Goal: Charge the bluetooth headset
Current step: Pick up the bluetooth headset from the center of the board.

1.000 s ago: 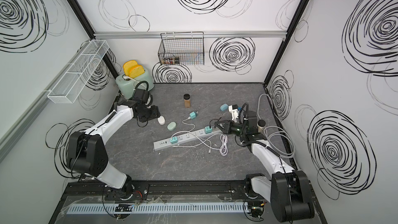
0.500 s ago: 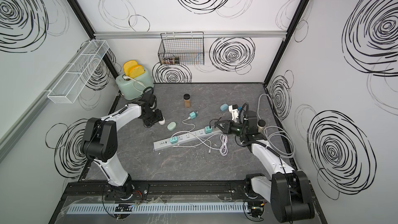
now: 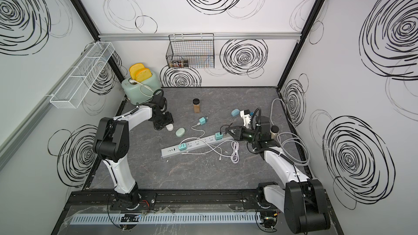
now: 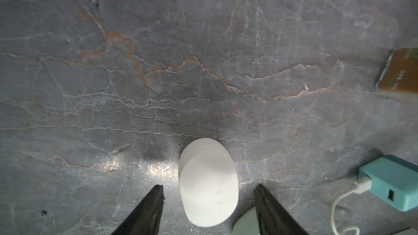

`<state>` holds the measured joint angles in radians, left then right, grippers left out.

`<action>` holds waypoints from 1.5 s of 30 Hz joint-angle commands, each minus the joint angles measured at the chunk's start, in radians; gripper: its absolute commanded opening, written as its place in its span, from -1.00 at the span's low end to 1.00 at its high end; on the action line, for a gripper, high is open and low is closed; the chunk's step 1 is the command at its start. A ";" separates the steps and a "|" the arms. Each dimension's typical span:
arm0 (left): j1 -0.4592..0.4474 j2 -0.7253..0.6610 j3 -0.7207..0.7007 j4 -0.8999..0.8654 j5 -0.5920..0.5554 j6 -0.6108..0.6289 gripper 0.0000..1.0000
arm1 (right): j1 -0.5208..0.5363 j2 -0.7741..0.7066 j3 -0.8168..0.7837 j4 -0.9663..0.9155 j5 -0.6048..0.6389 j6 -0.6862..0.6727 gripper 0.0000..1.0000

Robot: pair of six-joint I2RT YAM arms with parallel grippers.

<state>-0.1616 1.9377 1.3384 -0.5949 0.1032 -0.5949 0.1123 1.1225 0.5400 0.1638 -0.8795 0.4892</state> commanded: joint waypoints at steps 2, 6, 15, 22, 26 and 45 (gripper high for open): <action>-0.005 0.026 0.027 0.000 -0.018 0.001 0.35 | -0.003 -0.014 -0.008 -0.001 -0.012 -0.010 -1.00; -0.009 0.048 0.039 0.000 -0.016 0.001 0.34 | -0.005 -0.014 -0.008 -0.003 -0.012 -0.011 -1.00; -0.005 0.063 0.053 0.001 -0.005 0.009 0.23 | -0.010 -0.016 -0.006 -0.009 -0.012 -0.014 -1.00; -0.007 0.060 0.034 0.010 0.015 0.010 0.09 | -0.012 -0.020 -0.005 -0.012 -0.012 -0.015 -1.00; -0.006 0.058 0.016 0.024 0.028 0.012 0.00 | -0.014 -0.021 -0.005 -0.014 -0.010 -0.015 -1.00; -0.138 -0.511 -0.439 0.736 0.285 -0.227 -0.28 | 0.108 -0.171 0.072 0.019 0.100 0.038 -1.00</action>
<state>-0.2771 1.4883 0.9218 -0.0368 0.3378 -0.7719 0.1875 0.9920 0.5617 0.1246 -0.8211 0.4976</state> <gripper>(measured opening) 0.452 0.045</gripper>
